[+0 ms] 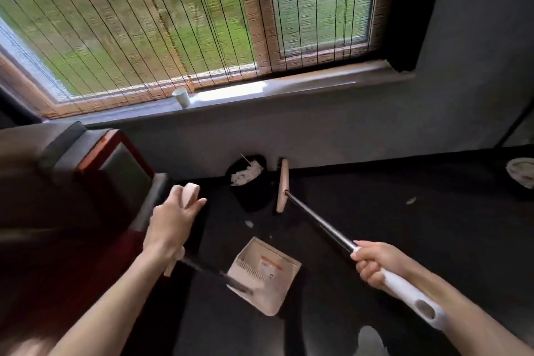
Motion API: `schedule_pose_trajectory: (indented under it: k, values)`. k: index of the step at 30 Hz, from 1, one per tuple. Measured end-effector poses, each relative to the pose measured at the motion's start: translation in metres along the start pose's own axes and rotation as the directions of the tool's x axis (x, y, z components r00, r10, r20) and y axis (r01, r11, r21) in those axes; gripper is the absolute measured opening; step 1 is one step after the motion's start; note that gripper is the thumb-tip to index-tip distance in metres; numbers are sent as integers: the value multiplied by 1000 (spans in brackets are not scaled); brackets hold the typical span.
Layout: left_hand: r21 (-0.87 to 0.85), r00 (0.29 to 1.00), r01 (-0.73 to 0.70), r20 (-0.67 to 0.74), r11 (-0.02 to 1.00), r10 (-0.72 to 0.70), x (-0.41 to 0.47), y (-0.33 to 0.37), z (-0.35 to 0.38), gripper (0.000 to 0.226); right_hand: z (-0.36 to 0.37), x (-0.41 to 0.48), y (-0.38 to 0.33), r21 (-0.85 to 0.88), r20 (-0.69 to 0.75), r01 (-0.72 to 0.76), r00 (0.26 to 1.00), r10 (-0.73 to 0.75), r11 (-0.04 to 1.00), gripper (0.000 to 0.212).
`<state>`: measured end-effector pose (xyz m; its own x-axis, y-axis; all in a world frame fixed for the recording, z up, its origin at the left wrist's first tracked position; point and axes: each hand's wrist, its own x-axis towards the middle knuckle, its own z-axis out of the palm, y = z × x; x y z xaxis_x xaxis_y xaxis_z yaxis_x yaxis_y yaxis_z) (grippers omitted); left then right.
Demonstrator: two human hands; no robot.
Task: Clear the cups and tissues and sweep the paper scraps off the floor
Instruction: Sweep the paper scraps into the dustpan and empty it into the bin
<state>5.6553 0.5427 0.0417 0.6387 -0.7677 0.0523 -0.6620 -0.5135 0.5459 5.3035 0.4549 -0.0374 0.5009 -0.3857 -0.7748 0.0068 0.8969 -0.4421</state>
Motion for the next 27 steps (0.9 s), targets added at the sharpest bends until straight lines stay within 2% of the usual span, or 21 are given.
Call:
schedule_pose_trajectory:
  k: [4,8,14,16,18,24,27]
  values:
    - [-31,986,-22,162,999,26,-29,-1,55,27,-10,-13,28,23,-62,15,998,-14,1000,18]
    - [-79,948,-67,307,995,88,-51,27,110,25,-39,-25,44,62,-149,43,988,-33,997,20]
    - [-92,893,-148,416,985,173,-67,97,177,29,-116,-30,46,-26,-346,52,936,-58,998,21]
    - [-94,880,-188,427,978,210,-61,124,197,30,-148,-25,35,-55,-430,63,899,-81,996,48]
    - [-99,856,-240,447,966,258,-48,155,219,31,-182,-19,15,-79,-478,56,874,-87,995,61]
    - [-117,823,-287,479,951,307,-5,242,286,26,-287,-5,-80,-198,-555,-7,825,-106,980,44]
    - [-140,840,-246,463,959,282,15,276,311,27,-326,1,-130,-243,-566,-64,820,-88,968,18]
